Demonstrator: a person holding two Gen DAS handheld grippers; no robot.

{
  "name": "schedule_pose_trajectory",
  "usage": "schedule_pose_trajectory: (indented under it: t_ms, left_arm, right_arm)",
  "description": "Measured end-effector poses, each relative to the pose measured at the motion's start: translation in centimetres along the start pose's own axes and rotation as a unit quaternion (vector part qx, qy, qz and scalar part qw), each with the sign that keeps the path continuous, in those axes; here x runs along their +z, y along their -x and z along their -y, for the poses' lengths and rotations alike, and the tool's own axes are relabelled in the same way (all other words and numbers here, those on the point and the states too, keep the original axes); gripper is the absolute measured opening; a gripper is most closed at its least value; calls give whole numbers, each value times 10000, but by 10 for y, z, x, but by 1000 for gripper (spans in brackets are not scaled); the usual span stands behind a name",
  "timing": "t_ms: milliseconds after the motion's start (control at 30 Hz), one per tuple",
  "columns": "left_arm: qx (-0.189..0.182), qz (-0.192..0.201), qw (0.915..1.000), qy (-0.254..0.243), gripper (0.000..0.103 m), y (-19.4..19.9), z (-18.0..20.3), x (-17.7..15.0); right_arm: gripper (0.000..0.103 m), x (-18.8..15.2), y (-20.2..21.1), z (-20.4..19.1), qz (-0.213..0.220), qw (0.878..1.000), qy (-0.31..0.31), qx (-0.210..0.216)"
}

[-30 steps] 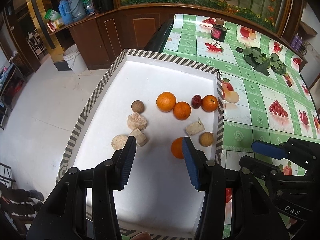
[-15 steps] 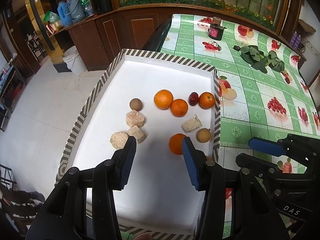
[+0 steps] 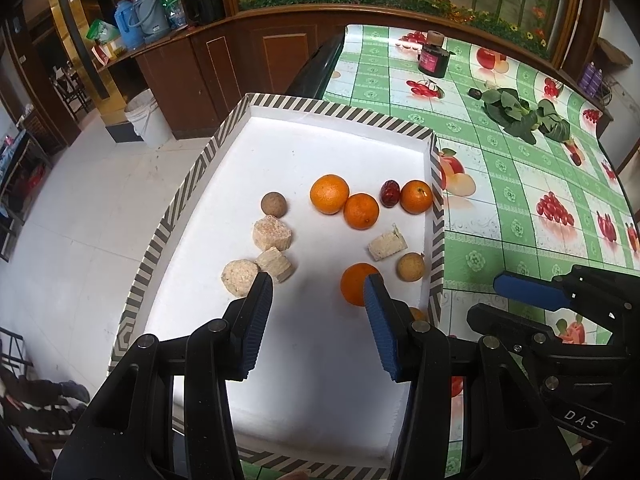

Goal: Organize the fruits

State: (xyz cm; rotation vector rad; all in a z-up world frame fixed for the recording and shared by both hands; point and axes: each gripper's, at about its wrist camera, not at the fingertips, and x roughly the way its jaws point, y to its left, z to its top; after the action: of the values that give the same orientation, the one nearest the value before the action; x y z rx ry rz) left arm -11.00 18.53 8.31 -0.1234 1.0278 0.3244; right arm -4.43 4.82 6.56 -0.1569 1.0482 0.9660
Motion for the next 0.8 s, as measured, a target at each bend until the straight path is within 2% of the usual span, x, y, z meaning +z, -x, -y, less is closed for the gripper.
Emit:
schedule_pose_trajectory:
  t_ms: [567, 800]
  left_arm:
    - [-39, -137, 9999, 57, 48, -6, -6, -2]
    - [-14, -21, 10000, 13, 48, -4, -4, 2]
  right_arm:
    - [34, 4, -8, -1, -48, 10000, -7, 49]
    - [34, 3, -7, 3, -16, 9999, -85, 61]
